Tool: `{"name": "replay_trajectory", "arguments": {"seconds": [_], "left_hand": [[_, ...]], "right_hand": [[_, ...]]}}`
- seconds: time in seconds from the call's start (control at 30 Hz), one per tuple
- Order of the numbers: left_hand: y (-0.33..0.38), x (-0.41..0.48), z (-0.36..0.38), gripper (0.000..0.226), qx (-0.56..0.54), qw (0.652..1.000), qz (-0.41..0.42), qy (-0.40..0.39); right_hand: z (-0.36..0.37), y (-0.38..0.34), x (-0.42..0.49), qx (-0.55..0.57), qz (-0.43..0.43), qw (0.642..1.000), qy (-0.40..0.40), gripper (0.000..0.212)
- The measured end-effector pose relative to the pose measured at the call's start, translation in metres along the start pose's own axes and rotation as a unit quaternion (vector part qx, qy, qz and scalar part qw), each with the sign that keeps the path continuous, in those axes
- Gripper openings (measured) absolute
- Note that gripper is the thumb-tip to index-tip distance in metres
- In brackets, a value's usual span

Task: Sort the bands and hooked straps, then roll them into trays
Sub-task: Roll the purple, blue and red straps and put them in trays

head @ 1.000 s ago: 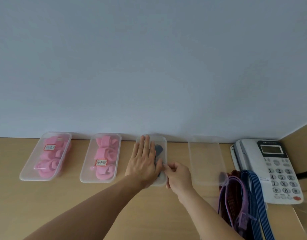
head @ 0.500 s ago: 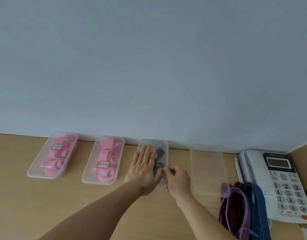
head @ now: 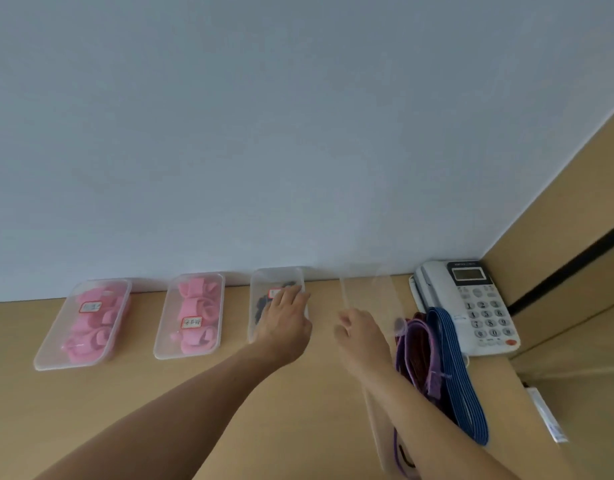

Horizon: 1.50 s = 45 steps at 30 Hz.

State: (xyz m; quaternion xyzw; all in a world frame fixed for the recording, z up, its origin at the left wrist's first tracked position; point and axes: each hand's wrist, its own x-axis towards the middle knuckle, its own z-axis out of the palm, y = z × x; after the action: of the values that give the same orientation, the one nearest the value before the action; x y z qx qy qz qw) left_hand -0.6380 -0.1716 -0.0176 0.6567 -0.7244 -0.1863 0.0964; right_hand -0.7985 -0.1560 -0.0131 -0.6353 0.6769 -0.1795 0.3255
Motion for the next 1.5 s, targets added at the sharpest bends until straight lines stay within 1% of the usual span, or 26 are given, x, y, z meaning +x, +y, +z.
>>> {"name": "replay_trajectory", "arguments": {"seconds": [0.1,0.27,0.37,0.43,0.5,0.57,0.67,0.77,0.83,0.97,1.13,1.3,1.4,1.5], "left_hand": [[0.023,-0.011,0.007,0.048,-0.063,0.997,0.026,-0.045],[0.07,-0.025,0.024,0.047,-0.096,0.981,0.09,-0.144],[0.088,-0.038,0.031,0.046,-0.116,0.973,0.089,-0.178],[0.092,-0.045,0.033,0.046,-0.113,0.971,0.086,-0.193],[0.095,-0.049,0.032,0.045,-0.106,0.97,0.081,-0.202],[0.098,-0.05,0.031,0.042,-0.108,0.971,0.067,-0.204],[0.107,-0.054,0.033,0.04,-0.11,0.973,0.042,-0.198],[0.123,-0.061,0.037,0.04,-0.126,0.973,0.012,-0.192],[0.135,-0.065,0.037,0.041,-0.134,0.974,-0.003,-0.184],[0.151,-0.071,0.039,0.04,-0.153,0.974,-0.055,-0.156],[0.159,-0.076,0.039,0.038,-0.17,0.971,-0.107,-0.131],[0.175,-0.074,0.033,0.035,-0.188,0.97,-0.115,-0.1],[0.192,-0.068,0.024,0.028,-0.218,0.968,-0.101,-0.072],[0.208,-0.062,0.014,0.024,-0.301,0.945,-0.103,-0.074]], "right_hand": [[-0.029,0.013,-0.02,0.002,0.008,0.998,0.058,0.03],[-0.066,0.047,-0.06,-0.015,0.05,0.989,0.135,0.022],[-0.079,0.069,-0.077,-0.04,0.09,0.986,0.134,0.021],[-0.086,0.083,-0.081,-0.066,0.101,0.984,0.127,0.021],[-0.091,0.093,-0.081,-0.088,0.115,0.983,0.114,0.016],[-0.093,0.099,-0.079,-0.111,0.13,0.982,0.079,0.014],[-0.085,0.107,-0.076,-0.133,0.133,0.982,0.007,0.022],[-0.079,0.116,-0.072,-0.142,0.107,0.984,-0.023,0.016],[-0.08,0.12,-0.065,-0.136,0.094,0.986,-0.017,0.015],[-0.08,0.124,-0.05,-0.122,0.088,0.988,-0.014,0.028],[-0.077,0.135,-0.043,-0.08,0.071,0.994,-0.018,0.027],[-0.105,0.129,-0.041,-0.106,0.006,0.994,0.021,0.032],[-0.13,0.117,-0.033,-0.018,0.001,0.999,0.035,0.03],[-0.152,0.101,-0.027,0.101,-0.007,0.994,0.051,0.027]]}}
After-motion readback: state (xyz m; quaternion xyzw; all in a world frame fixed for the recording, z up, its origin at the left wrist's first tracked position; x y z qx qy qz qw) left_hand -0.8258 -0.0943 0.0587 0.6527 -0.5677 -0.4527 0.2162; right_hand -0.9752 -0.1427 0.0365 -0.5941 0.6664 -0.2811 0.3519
